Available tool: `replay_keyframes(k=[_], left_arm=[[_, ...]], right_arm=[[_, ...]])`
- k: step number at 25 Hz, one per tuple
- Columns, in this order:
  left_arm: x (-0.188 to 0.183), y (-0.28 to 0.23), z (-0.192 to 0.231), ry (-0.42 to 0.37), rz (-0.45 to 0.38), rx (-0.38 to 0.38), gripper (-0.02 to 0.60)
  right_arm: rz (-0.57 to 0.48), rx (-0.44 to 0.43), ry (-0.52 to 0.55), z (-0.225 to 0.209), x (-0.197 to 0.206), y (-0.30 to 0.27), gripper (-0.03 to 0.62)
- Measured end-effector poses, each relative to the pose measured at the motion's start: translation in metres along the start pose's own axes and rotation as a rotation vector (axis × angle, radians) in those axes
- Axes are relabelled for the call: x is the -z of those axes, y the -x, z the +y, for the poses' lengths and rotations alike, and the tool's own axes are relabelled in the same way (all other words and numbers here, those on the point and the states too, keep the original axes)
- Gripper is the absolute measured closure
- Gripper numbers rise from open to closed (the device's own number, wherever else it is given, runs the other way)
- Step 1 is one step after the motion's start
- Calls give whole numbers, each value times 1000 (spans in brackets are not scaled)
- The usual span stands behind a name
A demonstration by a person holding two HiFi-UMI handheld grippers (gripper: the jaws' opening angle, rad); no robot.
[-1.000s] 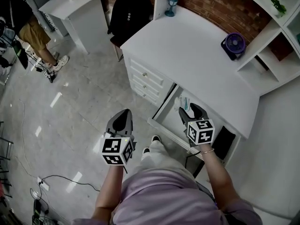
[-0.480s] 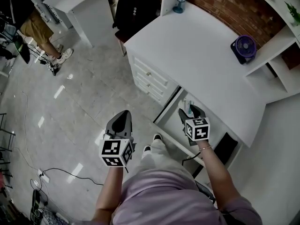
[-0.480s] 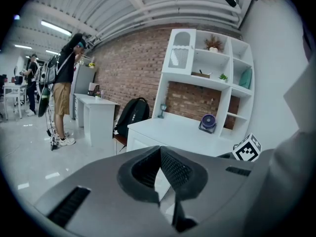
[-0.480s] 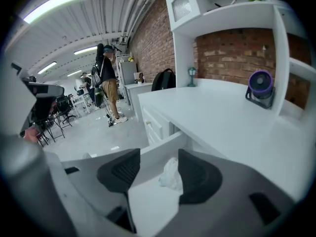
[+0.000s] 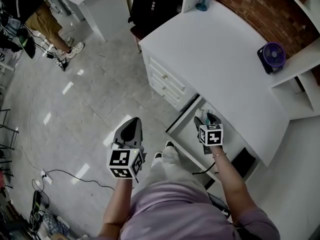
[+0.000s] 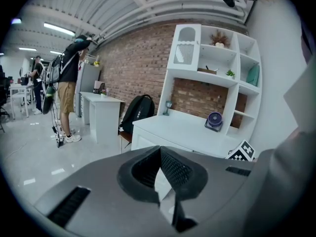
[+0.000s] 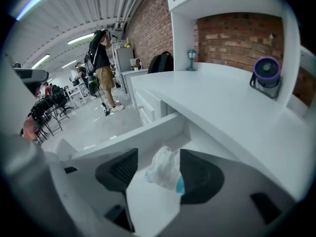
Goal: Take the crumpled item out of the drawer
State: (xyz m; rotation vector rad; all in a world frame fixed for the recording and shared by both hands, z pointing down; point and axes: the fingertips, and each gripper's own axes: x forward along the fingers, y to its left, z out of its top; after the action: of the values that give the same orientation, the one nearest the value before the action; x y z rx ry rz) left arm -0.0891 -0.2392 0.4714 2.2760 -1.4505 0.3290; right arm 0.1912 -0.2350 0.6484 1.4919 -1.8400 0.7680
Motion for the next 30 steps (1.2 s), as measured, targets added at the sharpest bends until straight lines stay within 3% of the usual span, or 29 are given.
replay_keyframes(k=[21, 30], left_arm=[[20, -3, 13, 33, 57, -75, 581], [23, -6, 8, 39, 59, -58, 581]], right_arm=[[170, 7, 29, -8, 35, -57, 295], [205, 36, 115, -7, 40, -59, 378]])
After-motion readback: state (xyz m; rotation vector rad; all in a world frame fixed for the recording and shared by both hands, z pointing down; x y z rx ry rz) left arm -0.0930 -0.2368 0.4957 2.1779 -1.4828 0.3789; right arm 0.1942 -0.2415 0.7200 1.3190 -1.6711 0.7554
